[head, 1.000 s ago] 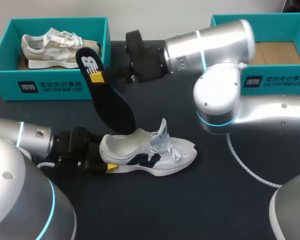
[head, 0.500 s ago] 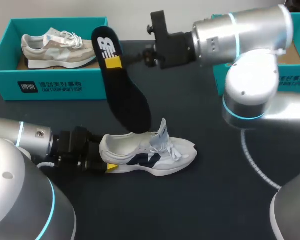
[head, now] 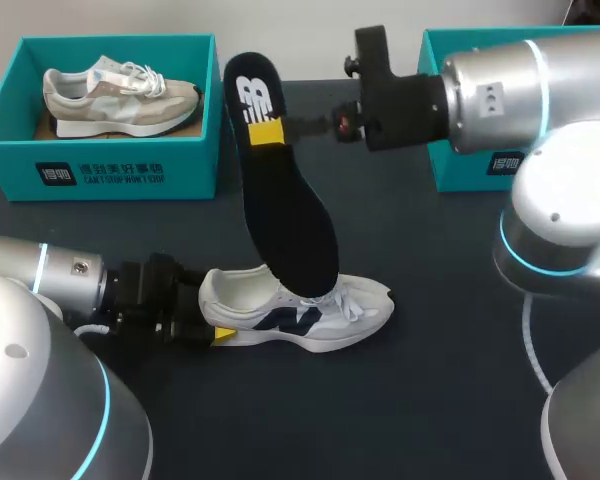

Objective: Take the shoe out of the shoebox, open the shoe tongue, remove and reinsert the insole, then place the shoe into the shoebox

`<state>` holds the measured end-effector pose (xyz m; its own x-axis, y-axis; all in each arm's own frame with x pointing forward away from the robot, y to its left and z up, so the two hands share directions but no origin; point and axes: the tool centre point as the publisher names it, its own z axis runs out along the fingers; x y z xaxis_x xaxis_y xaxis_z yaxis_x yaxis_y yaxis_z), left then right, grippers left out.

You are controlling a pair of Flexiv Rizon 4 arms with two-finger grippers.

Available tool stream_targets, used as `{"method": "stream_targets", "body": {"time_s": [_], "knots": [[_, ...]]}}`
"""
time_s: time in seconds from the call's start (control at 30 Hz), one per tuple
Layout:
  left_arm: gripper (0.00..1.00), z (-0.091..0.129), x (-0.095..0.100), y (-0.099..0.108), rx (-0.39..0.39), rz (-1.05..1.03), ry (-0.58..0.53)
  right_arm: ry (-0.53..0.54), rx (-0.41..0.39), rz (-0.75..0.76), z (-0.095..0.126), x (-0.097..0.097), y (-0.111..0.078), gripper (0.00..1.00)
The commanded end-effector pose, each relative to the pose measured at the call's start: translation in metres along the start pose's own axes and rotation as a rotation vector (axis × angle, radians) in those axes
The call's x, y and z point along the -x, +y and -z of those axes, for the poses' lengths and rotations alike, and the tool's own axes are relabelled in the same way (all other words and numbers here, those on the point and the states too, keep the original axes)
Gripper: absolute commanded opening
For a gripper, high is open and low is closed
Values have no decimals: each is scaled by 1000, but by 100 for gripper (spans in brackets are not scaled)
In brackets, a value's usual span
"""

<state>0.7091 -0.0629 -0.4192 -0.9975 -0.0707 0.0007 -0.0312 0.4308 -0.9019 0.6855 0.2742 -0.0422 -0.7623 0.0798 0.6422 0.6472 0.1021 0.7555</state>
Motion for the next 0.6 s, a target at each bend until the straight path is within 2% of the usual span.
{"method": "stream_targets", "body": {"time_s": [0.03,0.37,0.53,0.6], "knots": [[0,-2,1,3,2,0,0,-17,24,-3,5,-7,-8,0],[0,-2,1,3,2,0,0,-17,24,-3,5,-7,-8,0],[0,-2,1,3,2,0,0,-28,79,-73,29,-15,7,0],[0,-2,1,3,2,0,0,-35,59,-81,37,-21,14,0]]}}
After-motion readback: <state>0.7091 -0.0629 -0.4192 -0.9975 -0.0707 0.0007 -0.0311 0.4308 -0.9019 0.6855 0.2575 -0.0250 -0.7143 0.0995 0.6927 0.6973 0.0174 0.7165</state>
